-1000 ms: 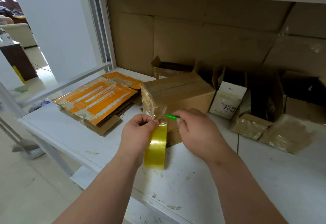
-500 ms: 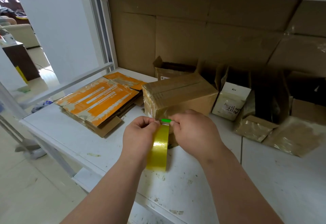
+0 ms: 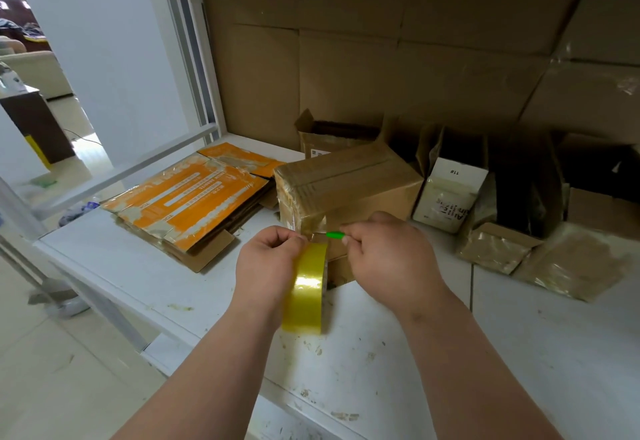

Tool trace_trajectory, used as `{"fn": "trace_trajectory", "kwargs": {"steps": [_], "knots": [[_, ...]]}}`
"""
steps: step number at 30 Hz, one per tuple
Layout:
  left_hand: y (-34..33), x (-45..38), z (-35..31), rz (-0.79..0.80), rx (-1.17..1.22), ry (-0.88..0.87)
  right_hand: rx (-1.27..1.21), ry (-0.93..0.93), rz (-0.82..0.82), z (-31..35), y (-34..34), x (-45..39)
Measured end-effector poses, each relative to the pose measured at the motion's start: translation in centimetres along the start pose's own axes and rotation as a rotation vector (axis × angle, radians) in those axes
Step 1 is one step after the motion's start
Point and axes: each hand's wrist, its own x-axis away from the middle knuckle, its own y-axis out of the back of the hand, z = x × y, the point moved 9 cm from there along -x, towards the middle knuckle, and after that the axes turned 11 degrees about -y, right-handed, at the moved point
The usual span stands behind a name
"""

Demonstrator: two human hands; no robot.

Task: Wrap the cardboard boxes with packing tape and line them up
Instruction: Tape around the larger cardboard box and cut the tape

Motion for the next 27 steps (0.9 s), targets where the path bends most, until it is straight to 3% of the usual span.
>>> {"fn": "trace_trajectory", "kwargs": {"steps": [5,10,15,18,20,22,24,27], "knots": [[0.2,0.1,-0.1,0.025,0.014,0.012,0.010,-0.055,0.002,-1.5,-0.6,-0.1],[0.2,0.2,-0.1,0.035,0.044,0.037,-0.137,-0.217,-0.012,-5.9,-1.4,0.3],[-0.1,0.3,-0.3,0.055,0.021,0.030,0.130,-0.297,0.179,-7.6,-5.9,1.7],[-0.1,0.4,-0.3,0.057,0.021,0.048,0.205,-0.318,0.192,-7.8,-6.7,1.9],[0.0,0.5,-0.3,0.054,0.020,0.060,0.060,-0.334,0.140,-6.9,-6.0,1.5],[0.0,0.5,-0.2,0.048,0.023,0.062,-0.296,-0.355,0.122,-5.4,-5.2,1.1],[0.0,0.5,-0.2,0.040,0.032,0.056,-0.674,-0.387,0.188,-3.4,-5.3,0.9],[0.1,0.3,0.0,0.040,0.044,0.046,-0.977,-0.444,0.277,-1.1,-6.3,0.8]]}}
